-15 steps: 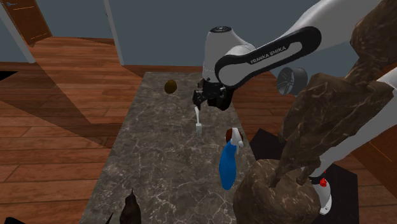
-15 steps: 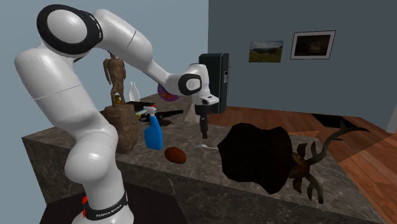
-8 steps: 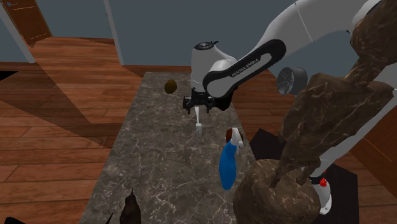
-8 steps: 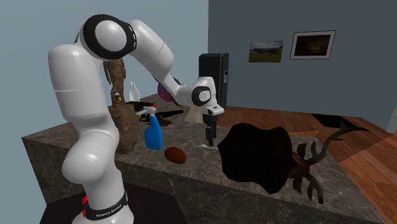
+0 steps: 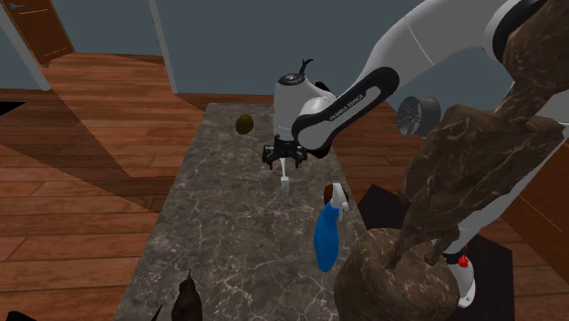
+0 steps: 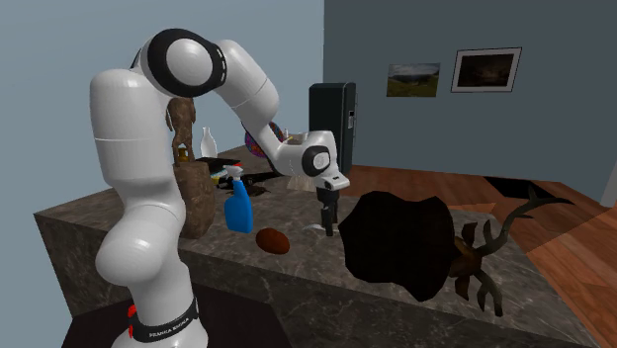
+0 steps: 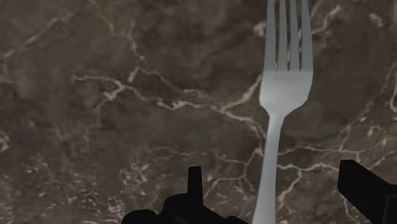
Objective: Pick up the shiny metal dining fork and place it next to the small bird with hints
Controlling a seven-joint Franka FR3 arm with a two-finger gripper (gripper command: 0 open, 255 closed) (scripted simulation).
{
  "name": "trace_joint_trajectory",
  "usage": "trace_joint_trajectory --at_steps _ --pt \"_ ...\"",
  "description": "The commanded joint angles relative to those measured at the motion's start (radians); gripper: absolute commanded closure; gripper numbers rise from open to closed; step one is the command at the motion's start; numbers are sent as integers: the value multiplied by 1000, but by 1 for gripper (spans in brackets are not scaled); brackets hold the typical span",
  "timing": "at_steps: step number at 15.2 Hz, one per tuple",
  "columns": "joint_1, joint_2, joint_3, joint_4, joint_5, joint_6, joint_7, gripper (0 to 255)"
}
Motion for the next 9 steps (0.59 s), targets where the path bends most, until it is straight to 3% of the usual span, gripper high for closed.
trace_joint_trajectory --at_steps 1,5,6,9 --pt "0 4 0 1 -3 3 3 0" --pt "0 4 0 1 -3 3 3 0" --pt "0 4 0 1 -3 3 3 255" --pt "0 4 0 1 -3 3 3 255"
